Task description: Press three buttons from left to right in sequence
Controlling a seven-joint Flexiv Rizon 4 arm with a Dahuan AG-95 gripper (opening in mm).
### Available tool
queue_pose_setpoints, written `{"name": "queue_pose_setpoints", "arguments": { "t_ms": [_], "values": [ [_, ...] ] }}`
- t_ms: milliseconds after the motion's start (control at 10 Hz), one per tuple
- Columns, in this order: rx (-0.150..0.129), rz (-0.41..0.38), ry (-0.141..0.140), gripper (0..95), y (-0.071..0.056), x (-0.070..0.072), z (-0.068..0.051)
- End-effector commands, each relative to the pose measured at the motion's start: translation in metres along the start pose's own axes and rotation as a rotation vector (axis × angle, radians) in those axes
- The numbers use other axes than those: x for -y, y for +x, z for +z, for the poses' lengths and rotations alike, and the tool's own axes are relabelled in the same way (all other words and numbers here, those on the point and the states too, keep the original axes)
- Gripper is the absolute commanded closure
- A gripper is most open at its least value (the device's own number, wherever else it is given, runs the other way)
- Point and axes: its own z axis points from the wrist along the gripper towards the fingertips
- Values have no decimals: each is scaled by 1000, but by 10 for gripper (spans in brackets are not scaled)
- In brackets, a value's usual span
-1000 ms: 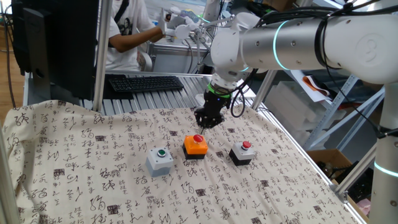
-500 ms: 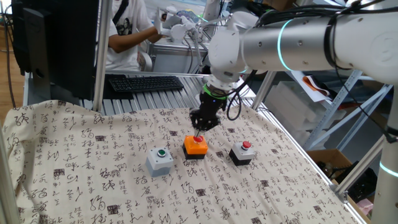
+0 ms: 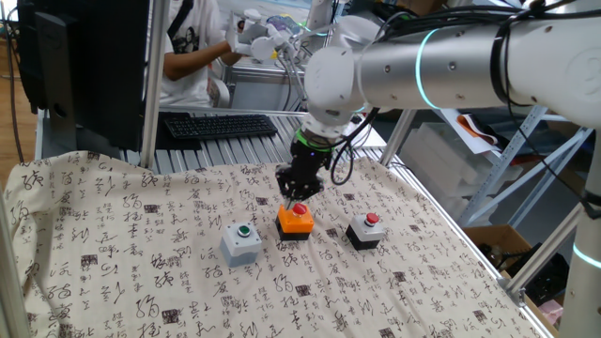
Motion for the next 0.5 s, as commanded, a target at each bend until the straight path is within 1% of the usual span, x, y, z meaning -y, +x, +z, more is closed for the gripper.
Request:
{"name": "queue_pose_setpoints", "arguments": {
  "t_ms": [100, 200, 400, 500],
  "values": [
    [5, 17, 4, 950, 7, -7, 2],
    [6, 23, 5, 950, 10, -9, 2],
    [13, 44, 8, 950, 21, -18, 6],
    [15, 48, 8, 950, 23, -19, 7]
  ]
}}
